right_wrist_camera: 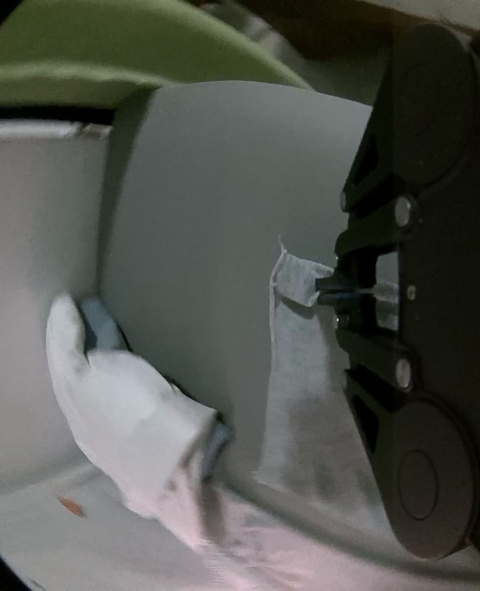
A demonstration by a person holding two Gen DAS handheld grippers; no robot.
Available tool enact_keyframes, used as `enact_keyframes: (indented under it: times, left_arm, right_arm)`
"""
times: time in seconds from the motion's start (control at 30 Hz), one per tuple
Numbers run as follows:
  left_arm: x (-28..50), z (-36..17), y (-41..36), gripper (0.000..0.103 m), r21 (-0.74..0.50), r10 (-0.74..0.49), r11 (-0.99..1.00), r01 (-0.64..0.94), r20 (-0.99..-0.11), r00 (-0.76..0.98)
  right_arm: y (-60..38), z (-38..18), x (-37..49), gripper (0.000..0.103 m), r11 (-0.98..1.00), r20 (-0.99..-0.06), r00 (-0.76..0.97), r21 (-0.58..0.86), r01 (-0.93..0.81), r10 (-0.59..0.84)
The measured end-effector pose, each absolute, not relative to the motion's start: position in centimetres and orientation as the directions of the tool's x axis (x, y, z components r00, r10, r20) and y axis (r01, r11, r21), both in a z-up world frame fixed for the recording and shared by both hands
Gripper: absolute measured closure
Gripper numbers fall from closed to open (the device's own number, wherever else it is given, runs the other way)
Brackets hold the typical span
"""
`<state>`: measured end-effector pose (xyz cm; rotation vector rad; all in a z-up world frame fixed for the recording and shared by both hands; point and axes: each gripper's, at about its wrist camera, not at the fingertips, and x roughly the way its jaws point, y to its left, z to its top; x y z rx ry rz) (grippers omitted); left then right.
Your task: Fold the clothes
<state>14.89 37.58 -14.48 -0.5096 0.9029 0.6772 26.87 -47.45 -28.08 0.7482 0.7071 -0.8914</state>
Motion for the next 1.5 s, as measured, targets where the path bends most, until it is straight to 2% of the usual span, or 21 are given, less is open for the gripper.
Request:
enact_keyframes:
  times: [0.07, 0.13, 0.37, 0.53, 0.67, 0.8, 0.93, 1.3, 1.5]
  left_arm:
    - [15.0, -14.3, 37.6, 0.096, -0.121, 0.323, 0.679, -0.724, -0.836, 0.443]
    - [15.1, -13.9, 37.8, 0.098, -0.14, 0.322, 0.666, -0.733, -0.832, 0.452]
    - [14.2, -7.9, 38.7, 0.099, -0.313, 0.304, 0.624, -0.716, -0.747, 0.591]
    - [13.9, -3.6, 38.2, 0.099, -0.41, 0.278, 0.619, -0.67, -0.684, 0.674]
    - [14.5, -4.1, 38.5, 0.1, -0.397, 0.3, 0.577, -0.714, -0.71, 0.637]
    - [15.3, -3.1, 38.3, 0.1, -0.446, 0.286, 0.559, -0.699, -0.687, 0.668]
    - [17.6, -2.6, 37.5, 0.1, -0.436, 0.296, 0.578, -0.69, -0.676, 0.675]
    - [26.1, -3.4, 36.8, 0.1, -0.456, 0.32, 0.517, -0.724, -0.682, 0.658]
    - [33.0, -5.9, 36.1, 0.1, -0.409, 0.346, 0.487, -0.772, -0.721, 0.6]
  right_arm:
    - [-48.0, -28.0, 26.0, 0.102, 0.362, -0.783, 0.489, 0.359, 0.86, -0.384]
    - [-48.3, -27.5, 24.9, 0.102, 0.312, -0.75, 0.553, 0.461, 0.831, -0.363]
    - [-49.0, -22.7, 20.4, 0.103, 0.105, -0.542, 0.759, 0.785, 0.61, -0.36]
    - [-49.8, -18.8, 18.1, 0.103, 0.051, -0.387, 0.829, 0.895, 0.443, -0.404]
    - [-50.7, -18.1, 18.3, 0.103, 0.093, -0.478, 0.771, 0.822, 0.561, -0.422]
    - [-51.1, -16.4, 19.1, 0.103, 0.116, -0.425, 0.804, 0.852, 0.51, -0.416]
    - [-51.9, -15.2, 23.5, 0.103, 0.203, -0.466, 0.783, 0.791, 0.577, -0.412]
    - [-51.8, -14.1, 41.7, 0.103, 0.392, -0.538, 0.771, 0.664, 0.637, -0.342]
    - [-50.5, -15.5, 54.8, 0.103, 0.487, -0.591, 0.749, 0.581, 0.653, -0.299]
